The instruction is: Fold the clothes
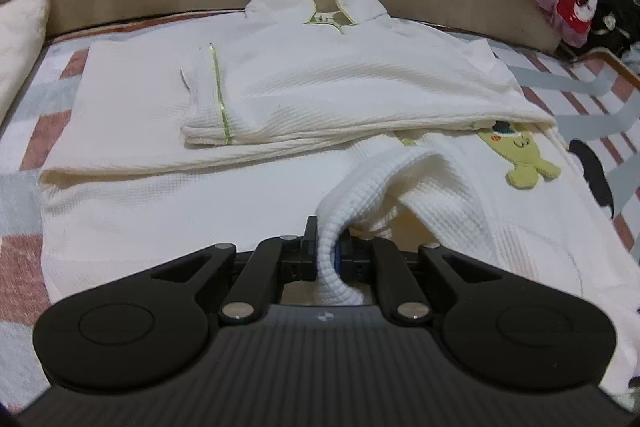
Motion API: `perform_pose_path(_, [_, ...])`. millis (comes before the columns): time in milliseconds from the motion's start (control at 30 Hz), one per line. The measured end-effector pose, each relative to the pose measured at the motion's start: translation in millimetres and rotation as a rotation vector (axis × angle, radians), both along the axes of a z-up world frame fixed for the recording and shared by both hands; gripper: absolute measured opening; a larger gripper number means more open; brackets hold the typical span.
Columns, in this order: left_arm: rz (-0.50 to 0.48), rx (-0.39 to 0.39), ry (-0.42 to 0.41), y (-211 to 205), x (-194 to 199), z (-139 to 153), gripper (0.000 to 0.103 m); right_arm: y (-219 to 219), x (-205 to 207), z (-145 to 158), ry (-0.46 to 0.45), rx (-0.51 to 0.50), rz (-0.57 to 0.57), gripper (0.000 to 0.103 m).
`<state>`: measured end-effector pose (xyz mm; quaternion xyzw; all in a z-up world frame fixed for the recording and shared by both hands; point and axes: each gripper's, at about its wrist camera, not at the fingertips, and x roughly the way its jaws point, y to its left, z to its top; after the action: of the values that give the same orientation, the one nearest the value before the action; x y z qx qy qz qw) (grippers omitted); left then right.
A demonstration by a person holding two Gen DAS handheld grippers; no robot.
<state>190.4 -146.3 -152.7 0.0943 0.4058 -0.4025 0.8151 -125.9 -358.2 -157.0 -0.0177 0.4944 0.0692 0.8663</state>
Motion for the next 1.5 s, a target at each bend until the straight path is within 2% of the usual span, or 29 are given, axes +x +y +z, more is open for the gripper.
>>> perform_pose_path(33, [0.003, -0.003, -0.001, 1, -1, 1, 0.006, 0, 0, -1, -0.016, 0.008, 0.02, 0.072])
perform_pose_path(67, [0.006, -0.006, -0.002, 3, -2, 1, 0.006, 0, -1, -3, -0.033, 0.016, 0.04, 0.052])
perform_pose_path(100, [0.009, -0.009, -0.003, 4, -2, 2, 0.006, 0, 1, -1, -0.04, 0.035, 0.041, 0.041])
perform_pose_path(133, [0.012, -0.013, -0.003, 5, -3, 3, 0.006, -4, 5, 4, -0.04, 0.066, 0.018, 0.023])
perform_pose_path(167, [0.025, -0.014, 0.005, 8, -6, 3, 0.006, -10, 9, 11, -0.04, 0.102, -0.01, 0.014])
perform_pose_path(233, [0.049, -0.022, 0.01, 15, -17, 8, 0.006, -23, 16, 25, -0.064, 0.163, -0.046, 0.004])
perform_pose_path(367, [0.035, -0.055, -0.116, 26, -27, 40, 0.006, -56, 42, 59, -0.136, 0.238, -0.09, 0.004])
perform_pose_path(467, [0.057, -0.098, -0.168, 26, -16, 60, 0.006, -72, 79, 78, -0.17, 0.158, -0.053, 0.004])
perform_pose_path(533, [0.068, -0.106, -0.18, 21, 0, 69, 0.006, -86, 113, 90, -0.194, 0.12, -0.03, 0.004])
perform_pose_path(767, [0.081, -0.045, -0.218, -15, 84, 86, 0.006, -137, 253, 129, -0.245, 0.073, 0.016, 0.004])
perform_pose_path(833, [0.076, -0.012, -0.237, -35, 111, 81, 0.006, -150, 290, 124, -0.239, 0.052, 0.009, 0.004])
perform_pose_path(900, [0.101, 0.028, -0.24, -54, 141, 62, 0.012, -169, 322, 106, -0.231, 0.066, -0.056, 0.005])
perform_pose_path(967, [0.123, 0.044, -0.159, -60, 166, 39, 0.025, -191, 351, 82, -0.196, 0.128, -0.152, 0.025])
perform_pose_path(1000, [0.131, 0.048, -0.104, -60, 177, 28, 0.025, -206, 361, 66, -0.163, 0.202, -0.233, 0.035])
perform_pose_path(1033, [0.139, 0.052, -0.049, -60, 188, 16, 0.024, -218, 363, 53, -0.165, 0.255, -0.312, 0.043])
perform_pose_path(1067, [0.146, 0.056, 0.006, -61, 200, 4, 0.024, -227, 359, 45, -0.181, 0.288, -0.361, 0.043])
perform_pose_path(1100, [0.166, 0.018, 0.05, -54, 207, -1, 0.026, -234, 351, 39, -0.192, 0.324, -0.387, 0.043])
perform_pose_path(1133, [0.198, -0.056, 0.079, -40, 209, 2, 0.027, -241, 341, 33, -0.201, 0.364, -0.408, 0.043])
perform_pose_path(1200, [0.252, -0.158, 0.118, -10, 206, 10, 0.035, -245, 320, 29, -0.197, 0.371, -0.42, 0.045])
perform_pose_path(1267, [0.299, -0.205, 0.089, 18, 195, 22, 0.046, -242, 293, 28, -0.183, 0.318, -0.422, 0.052])
perform_pose_path(1333, [0.376, -0.212, 0.036, 48, 176, 32, 0.049, -231, 257, 28, -0.168, 0.258, -0.422, 0.053])
perform_pose_path(1367, [0.417, -0.212, 0.013, 63, 163, 35, 0.055, -225, 241, 27, -0.163, 0.243, -0.426, 0.054])
perform_pose_path(1400, [0.454, -0.213, -0.005, 78, 148, 36, 0.056, -218, 224, 26, -0.166, 0.247, -0.441, 0.055])
perform_pose_path(1433, [0.477, -0.208, -0.005, 89, 133, 35, 0.057, -213, 208, 24, -0.172, 0.258, -0.462, 0.057])
perform_pose_path(1500, [0.495, -0.193, 0.049, 105, 107, 26, 0.057, -202, 179, 20, -0.197, 0.272, -0.53, 0.057])
